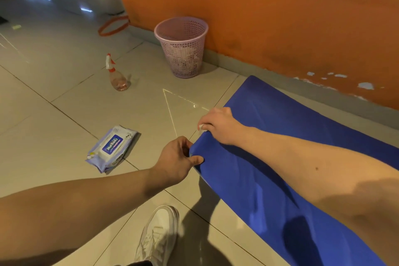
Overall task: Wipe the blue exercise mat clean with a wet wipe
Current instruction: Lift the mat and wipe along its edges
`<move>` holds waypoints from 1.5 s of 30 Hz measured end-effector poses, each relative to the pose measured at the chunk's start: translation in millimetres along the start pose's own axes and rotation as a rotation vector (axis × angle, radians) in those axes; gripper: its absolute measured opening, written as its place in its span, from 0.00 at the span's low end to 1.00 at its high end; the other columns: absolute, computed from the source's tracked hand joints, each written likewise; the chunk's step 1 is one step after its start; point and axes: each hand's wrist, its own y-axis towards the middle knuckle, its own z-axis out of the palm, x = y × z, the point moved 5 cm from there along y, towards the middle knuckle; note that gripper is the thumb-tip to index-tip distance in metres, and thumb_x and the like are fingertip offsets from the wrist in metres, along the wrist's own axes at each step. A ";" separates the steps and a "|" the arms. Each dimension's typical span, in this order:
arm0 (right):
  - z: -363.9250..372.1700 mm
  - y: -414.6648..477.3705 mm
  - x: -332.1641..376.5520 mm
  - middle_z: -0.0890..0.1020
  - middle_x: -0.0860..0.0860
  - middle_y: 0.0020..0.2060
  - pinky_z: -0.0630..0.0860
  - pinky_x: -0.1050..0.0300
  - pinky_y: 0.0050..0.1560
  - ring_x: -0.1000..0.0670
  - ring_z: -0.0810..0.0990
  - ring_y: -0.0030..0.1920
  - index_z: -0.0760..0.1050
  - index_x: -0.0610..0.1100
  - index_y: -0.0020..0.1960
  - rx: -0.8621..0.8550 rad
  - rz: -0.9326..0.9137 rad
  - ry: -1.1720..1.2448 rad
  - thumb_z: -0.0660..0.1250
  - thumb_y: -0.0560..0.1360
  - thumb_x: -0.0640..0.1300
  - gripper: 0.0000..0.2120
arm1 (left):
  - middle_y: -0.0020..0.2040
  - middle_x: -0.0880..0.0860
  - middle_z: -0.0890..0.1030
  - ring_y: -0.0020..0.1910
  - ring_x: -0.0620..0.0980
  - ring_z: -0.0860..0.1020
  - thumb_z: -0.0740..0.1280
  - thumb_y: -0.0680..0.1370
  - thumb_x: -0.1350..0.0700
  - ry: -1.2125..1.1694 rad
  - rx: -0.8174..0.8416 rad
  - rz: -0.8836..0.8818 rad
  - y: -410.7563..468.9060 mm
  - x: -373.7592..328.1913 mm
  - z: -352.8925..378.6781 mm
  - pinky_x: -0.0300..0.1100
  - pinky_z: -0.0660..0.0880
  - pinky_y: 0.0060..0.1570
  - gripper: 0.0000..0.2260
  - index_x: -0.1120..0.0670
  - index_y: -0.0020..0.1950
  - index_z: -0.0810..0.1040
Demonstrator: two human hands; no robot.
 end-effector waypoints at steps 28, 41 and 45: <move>1.9 12.3 -68.9 0.75 0.51 0.57 0.49 0.59 0.69 0.59 0.58 0.57 0.82 0.50 0.57 -0.023 -0.045 -0.022 0.60 0.85 0.41 0.12 | 0.45 0.46 0.81 0.45 0.44 0.78 0.75 0.75 0.47 0.089 0.064 0.146 9.0 26.5 7.6 0.35 0.76 0.44 0.11 0.49 0.49 0.75; 4.8 31.2 -68.9 0.78 0.57 0.47 0.53 0.52 0.70 0.53 0.69 0.57 0.76 0.52 0.50 0.110 -0.143 -0.090 0.60 0.84 0.44 0.07 | 0.53 0.49 0.82 0.49 0.48 0.81 0.76 0.73 0.44 0.106 0.309 -0.165 37.1 39.7 15.5 0.45 0.81 0.51 0.21 0.51 0.60 0.73; 1.0 28.2 -59.3 0.79 0.57 0.46 0.55 0.51 0.69 0.53 0.68 0.56 0.77 0.52 0.49 0.062 -0.174 -0.099 0.61 0.83 0.44 0.08 | 0.60 0.52 0.82 0.55 0.52 0.81 0.73 0.75 0.42 0.128 0.299 -0.092 69.1 6.8 27.6 0.45 0.78 0.57 0.26 0.54 0.69 0.76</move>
